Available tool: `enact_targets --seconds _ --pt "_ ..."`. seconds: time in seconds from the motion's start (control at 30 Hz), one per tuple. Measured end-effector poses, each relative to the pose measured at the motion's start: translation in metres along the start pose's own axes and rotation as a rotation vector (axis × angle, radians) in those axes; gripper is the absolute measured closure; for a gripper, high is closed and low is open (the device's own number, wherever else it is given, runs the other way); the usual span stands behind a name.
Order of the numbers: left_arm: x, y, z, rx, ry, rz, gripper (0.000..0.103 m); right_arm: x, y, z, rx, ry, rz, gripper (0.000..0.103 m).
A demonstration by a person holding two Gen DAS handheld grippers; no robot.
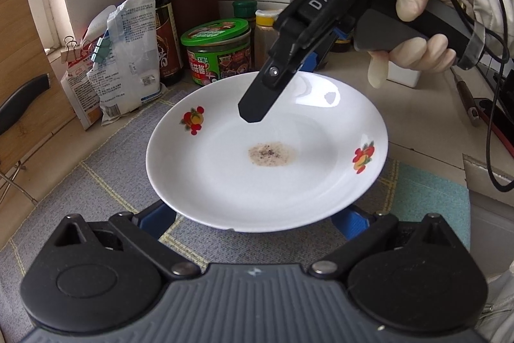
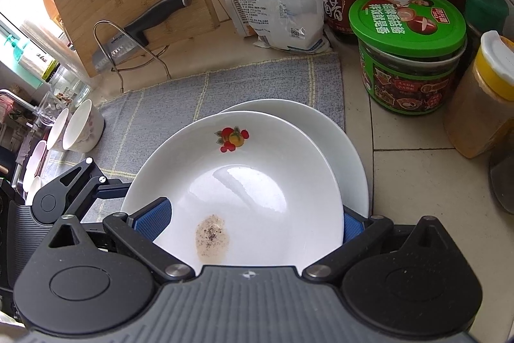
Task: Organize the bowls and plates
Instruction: 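Lower the stained plate onto the stack and open the right gripper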
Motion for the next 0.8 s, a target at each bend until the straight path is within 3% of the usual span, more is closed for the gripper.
enact_targets --seconds 0.8 --pt "0.002 -0.003 0.0 0.012 0.02 -0.009 0.001 -0.011 0.001 0.006 0.04 0.007 0.053 0.0"
Point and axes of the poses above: each gripper's, at about its wrist camera, not at the fingertips, and x roughly the way its jaws point, y to its right, z to its underside, the point moved 2 cm from there along x, roughly the way its jaws point, and after that the axes turned 15 degrees about -x, right-handed, at the moved point
